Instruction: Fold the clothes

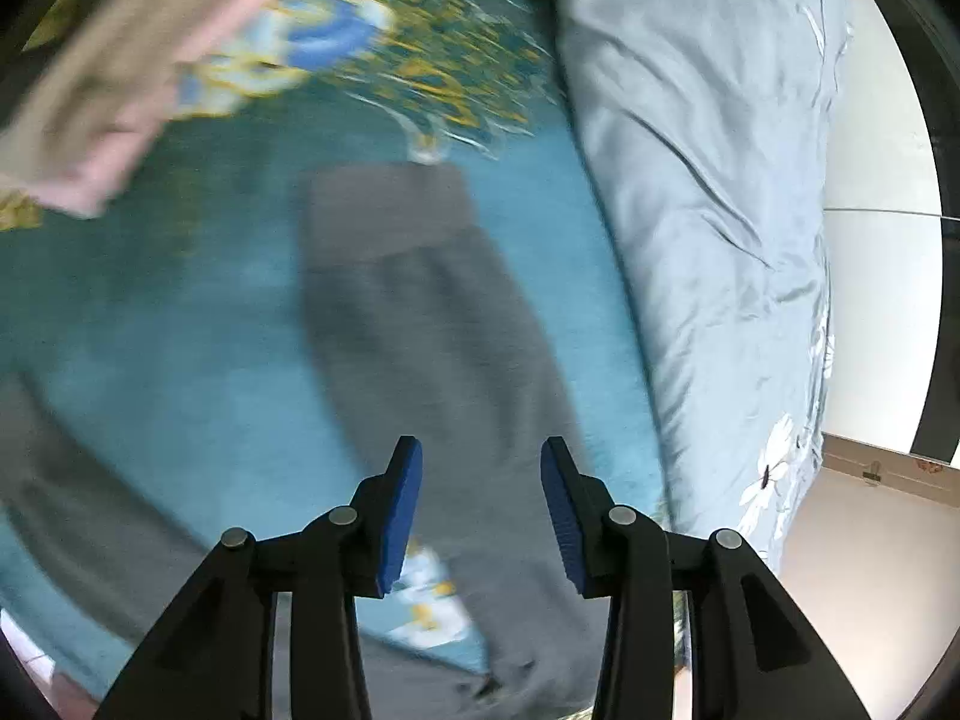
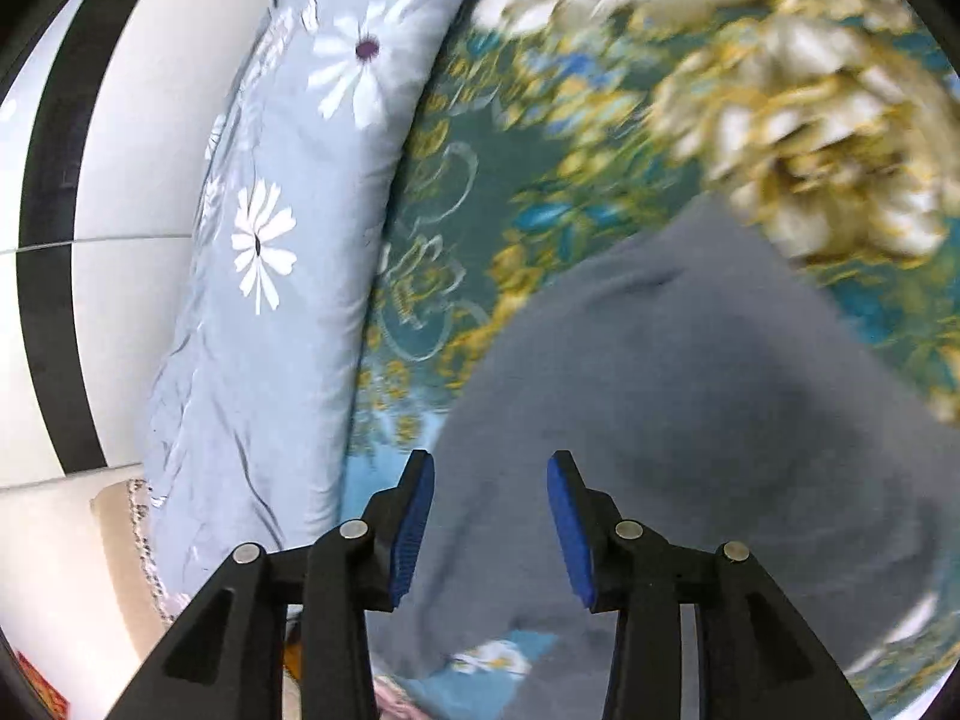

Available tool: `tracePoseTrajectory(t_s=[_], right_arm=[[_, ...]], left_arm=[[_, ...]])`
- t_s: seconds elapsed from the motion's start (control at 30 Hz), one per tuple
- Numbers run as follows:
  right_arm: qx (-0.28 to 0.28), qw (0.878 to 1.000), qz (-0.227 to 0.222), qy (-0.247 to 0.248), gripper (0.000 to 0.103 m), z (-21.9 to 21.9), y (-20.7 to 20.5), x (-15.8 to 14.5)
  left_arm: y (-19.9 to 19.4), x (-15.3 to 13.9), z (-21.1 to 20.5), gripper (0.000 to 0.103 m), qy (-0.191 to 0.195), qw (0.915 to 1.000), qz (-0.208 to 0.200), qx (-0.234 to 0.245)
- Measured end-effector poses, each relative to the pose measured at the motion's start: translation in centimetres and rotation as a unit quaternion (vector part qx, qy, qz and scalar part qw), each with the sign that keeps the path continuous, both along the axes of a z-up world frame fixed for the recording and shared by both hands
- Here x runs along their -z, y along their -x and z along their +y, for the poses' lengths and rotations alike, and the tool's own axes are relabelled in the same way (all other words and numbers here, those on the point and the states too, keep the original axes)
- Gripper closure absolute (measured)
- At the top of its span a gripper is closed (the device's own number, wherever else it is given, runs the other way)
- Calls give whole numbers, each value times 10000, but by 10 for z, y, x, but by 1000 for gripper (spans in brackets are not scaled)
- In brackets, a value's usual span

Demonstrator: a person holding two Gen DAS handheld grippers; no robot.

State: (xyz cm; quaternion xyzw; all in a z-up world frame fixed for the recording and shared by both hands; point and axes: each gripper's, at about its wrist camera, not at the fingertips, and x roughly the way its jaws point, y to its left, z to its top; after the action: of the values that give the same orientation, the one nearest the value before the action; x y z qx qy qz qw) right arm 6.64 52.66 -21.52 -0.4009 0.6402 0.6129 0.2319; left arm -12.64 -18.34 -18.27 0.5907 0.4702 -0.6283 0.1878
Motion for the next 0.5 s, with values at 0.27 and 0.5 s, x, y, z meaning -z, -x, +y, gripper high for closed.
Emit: tracePoseTrajectory(t_s=[0.27,0.5], right_arm=[[253,9992,-231,228,60,-4,62,42],[602,9910,-1155,307,60,8,75,71]], left_arm=[[73,47,29,61,-39,9997,-138,213],[98,93,31,61,-299,9964,-790,-103]])
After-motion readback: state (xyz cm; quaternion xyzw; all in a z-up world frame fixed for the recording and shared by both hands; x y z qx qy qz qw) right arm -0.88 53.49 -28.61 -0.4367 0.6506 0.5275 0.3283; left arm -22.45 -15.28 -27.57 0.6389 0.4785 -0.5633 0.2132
